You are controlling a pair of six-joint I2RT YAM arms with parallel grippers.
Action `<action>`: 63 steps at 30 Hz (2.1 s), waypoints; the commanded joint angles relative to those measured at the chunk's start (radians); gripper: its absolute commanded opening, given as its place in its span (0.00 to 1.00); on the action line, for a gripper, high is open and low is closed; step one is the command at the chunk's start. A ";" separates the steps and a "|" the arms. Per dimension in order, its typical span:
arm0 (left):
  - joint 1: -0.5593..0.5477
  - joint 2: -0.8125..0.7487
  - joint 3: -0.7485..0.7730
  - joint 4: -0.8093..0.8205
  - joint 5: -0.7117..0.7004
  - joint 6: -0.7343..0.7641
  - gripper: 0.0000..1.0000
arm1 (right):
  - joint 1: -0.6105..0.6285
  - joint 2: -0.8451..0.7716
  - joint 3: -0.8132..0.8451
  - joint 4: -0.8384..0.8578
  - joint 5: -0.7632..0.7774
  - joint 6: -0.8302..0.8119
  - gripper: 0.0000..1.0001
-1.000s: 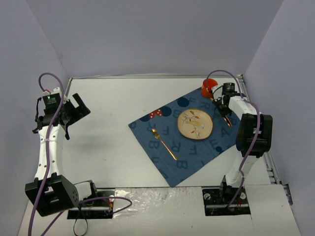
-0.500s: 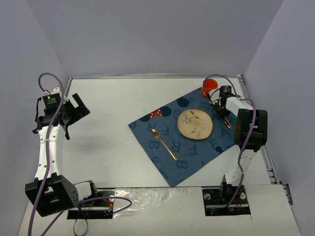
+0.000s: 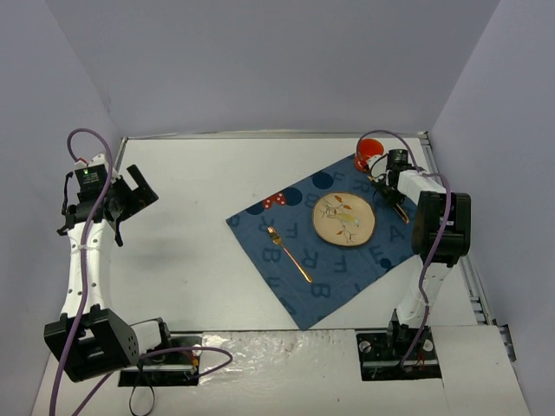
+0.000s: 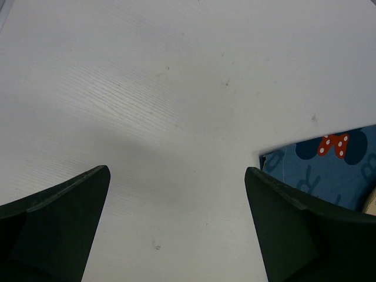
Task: Set the dinner table for one person
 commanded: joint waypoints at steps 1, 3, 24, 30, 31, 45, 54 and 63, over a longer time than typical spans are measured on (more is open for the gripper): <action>0.009 -0.020 0.016 0.052 -0.006 0.012 0.97 | 0.006 0.000 0.053 0.020 0.010 -0.012 0.01; 0.009 -0.020 0.016 0.051 -0.008 0.014 0.97 | 0.006 0.006 0.056 0.021 -0.019 -0.008 0.06; 0.009 -0.061 0.009 0.062 -0.001 0.028 0.97 | 0.015 -0.521 0.093 0.068 0.172 0.264 0.83; 0.006 -0.086 -0.004 0.106 0.062 0.033 0.97 | 0.019 -0.903 -0.020 0.094 0.289 0.492 0.94; 0.001 -0.093 -0.005 0.113 0.066 0.038 0.97 | 0.022 -0.957 -0.041 0.098 0.290 0.523 0.96; -0.147 -0.318 -0.010 0.047 -0.017 0.109 0.97 | 0.251 -1.574 -0.265 0.005 0.475 0.697 1.00; -0.153 -0.455 -0.071 -0.038 -0.027 0.109 0.97 | 0.311 -1.797 -0.378 -0.056 0.454 0.706 1.00; -0.154 -0.517 -0.158 -0.029 -0.057 0.133 0.97 | 0.367 -1.836 -0.460 -0.038 0.541 0.757 1.00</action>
